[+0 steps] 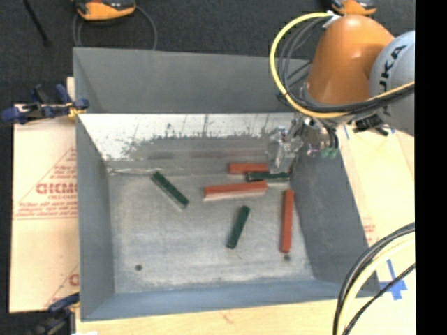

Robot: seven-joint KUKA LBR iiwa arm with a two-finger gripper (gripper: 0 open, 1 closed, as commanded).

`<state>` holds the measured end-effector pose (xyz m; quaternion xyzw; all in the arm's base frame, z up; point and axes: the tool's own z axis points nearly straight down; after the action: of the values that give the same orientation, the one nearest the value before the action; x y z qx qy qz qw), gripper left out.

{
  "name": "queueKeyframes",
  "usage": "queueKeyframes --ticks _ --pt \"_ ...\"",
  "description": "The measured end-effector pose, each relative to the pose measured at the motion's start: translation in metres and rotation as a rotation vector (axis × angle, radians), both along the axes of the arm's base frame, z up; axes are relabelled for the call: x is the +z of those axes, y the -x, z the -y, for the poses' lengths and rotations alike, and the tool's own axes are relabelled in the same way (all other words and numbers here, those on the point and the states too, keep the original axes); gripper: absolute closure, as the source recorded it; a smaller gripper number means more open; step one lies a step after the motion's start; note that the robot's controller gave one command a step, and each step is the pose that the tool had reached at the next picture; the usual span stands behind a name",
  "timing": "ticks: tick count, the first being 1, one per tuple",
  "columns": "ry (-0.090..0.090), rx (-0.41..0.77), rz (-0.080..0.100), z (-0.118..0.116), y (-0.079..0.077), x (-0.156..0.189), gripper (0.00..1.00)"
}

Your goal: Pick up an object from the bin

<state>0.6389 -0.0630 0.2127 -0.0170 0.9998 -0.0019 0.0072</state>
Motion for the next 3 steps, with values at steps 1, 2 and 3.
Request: queueKeyframes --ticks 1,2,3 --pt "-0.001 0.0 -0.009 0.0 0.002 -0.006 0.0" --pt "-0.001 0.044 -0.011 0.083 0.018 -0.144 0.0" --pt "0.004 0.363 -0.007 0.044 0.047 -0.14 0.0"
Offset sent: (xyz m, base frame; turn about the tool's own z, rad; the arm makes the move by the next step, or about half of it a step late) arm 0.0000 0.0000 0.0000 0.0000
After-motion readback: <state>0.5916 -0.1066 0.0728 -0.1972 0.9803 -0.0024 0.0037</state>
